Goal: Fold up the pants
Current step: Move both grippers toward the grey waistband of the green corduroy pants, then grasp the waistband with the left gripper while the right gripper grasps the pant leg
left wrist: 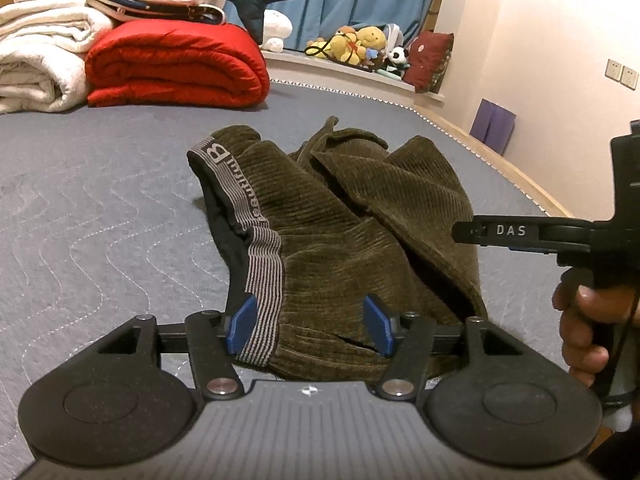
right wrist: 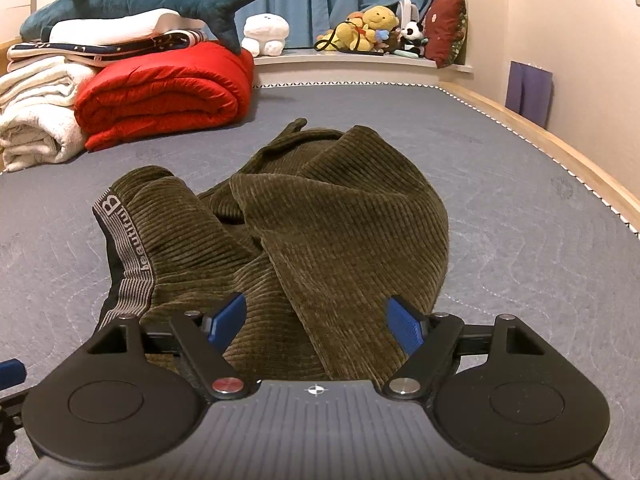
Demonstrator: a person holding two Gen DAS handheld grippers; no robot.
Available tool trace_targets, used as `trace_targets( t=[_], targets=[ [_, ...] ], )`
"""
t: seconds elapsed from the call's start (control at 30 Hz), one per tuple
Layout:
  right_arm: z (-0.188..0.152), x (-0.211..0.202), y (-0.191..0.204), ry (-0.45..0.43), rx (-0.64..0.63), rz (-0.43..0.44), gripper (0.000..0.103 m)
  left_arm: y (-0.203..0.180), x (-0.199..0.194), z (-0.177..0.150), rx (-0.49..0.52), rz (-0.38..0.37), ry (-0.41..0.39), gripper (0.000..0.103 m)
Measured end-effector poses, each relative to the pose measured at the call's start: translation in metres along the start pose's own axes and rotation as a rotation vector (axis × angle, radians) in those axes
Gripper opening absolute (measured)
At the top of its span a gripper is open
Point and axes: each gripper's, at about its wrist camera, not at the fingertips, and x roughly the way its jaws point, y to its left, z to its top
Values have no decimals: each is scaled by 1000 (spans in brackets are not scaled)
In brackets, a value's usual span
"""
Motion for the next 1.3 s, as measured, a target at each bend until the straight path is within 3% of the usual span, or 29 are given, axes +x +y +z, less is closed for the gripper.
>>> trace_targets(
  t=[0.43,0.47,0.57,0.7,0.77,0.87,0.97,1.03,1.1,1.13,1.17,1.2,1.3],
  targets=[
    [-3,15,3,37,-24,8,82,6,2,3,-32,5,13,69],
    [-4,16,3,38,-32,3,82,9,5,3,-43,1,24,68],
    [-7,22,1,58,-47,-11,82,21,14,3,-75,7,55,52],
    [-11,33,0,119,-89,-25,82,47,37,7,-172,7,122,51],
    [-14,38,0,143,-120,-29,82,58,54,12,-196,-15,172,56],
    [-20,47,0,172,-178,-66,82,70,90,19,-228,-11,243,72],
    [-25,61,-5,210,-215,-121,80,76,123,20,-232,-19,261,73],
    [-28,68,-12,239,-205,-142,73,70,133,18,-175,-30,235,81],
    [-30,71,-21,255,-180,-147,41,55,137,15,-76,-32,220,81],
    [-31,72,-26,261,-164,-140,33,47,138,11,-18,-24,206,81],
    [-31,71,-31,265,-146,-126,22,41,137,7,45,-5,190,75],
    [-31,69,-34,261,-125,-106,14,36,135,4,93,6,168,62],
    [-28,56,-40,217,-89,-54,8,42,124,5,95,-6,128,35]
  ],
)
